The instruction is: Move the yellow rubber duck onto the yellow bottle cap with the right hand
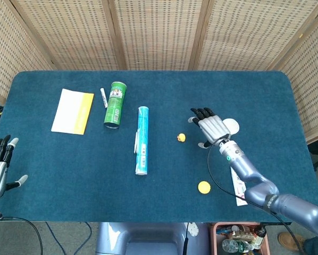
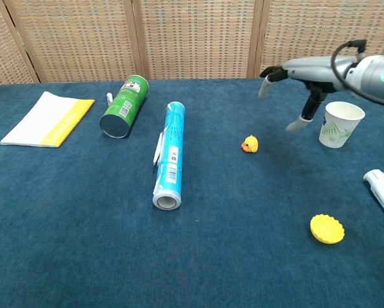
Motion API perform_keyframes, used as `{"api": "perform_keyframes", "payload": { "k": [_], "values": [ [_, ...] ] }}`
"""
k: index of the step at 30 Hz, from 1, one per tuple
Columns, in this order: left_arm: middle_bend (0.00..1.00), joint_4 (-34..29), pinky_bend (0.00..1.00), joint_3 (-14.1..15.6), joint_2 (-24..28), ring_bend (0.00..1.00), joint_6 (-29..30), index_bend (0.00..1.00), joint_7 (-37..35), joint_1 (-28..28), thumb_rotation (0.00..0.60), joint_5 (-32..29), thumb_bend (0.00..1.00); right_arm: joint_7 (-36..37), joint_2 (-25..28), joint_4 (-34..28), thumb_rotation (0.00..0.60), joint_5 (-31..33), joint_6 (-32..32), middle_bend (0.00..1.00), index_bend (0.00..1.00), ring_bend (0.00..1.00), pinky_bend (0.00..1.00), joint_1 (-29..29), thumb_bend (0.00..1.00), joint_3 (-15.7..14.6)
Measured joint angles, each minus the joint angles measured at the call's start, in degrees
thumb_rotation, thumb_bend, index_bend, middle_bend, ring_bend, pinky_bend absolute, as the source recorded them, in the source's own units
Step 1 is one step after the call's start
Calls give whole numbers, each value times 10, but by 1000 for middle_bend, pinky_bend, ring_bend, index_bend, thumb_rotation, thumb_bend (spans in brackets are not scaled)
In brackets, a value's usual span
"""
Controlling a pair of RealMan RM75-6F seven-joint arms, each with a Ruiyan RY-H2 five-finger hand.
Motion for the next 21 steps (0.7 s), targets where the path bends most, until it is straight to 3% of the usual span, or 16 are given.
{"api": "perform_keyframes", "payload": {
  "k": [8,21],
  "values": [
    [0,18,0,-9,-11,0,-18,0,8,-10,600,-23,0,26,-91,113,600,11,-34,0,351,0,0,47,299,-12],
    [0,15,0,-8,-7,0,-19,0,2,-10,600,-27,0,80,-147,209,600,-5,-55,0,362,0,0,73,302,-33]
  ]
}}
